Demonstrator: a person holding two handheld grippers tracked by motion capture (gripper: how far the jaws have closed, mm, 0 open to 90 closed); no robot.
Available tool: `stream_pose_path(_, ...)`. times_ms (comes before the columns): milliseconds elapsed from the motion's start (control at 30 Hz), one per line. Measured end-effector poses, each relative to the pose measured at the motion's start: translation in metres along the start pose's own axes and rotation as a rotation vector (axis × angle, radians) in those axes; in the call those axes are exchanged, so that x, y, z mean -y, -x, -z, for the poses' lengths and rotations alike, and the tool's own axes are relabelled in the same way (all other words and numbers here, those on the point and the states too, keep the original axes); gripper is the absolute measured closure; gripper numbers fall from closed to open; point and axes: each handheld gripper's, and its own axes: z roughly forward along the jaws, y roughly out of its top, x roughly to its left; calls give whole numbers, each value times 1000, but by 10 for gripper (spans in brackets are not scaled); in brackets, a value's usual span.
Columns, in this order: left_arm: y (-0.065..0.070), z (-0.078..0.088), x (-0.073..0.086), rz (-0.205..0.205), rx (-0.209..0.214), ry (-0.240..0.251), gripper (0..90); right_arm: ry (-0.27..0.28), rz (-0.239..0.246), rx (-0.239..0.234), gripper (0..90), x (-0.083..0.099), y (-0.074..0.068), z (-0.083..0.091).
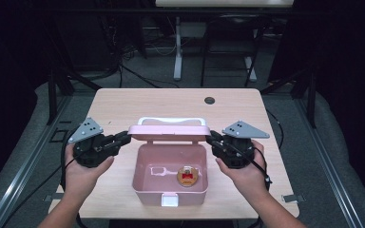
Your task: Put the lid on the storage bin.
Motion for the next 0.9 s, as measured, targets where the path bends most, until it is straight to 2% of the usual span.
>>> stream_pose_path(900, 11, 15, 21, -14, 38, -31, 813, -20, 7, -49, 760, 25, -9, 18)
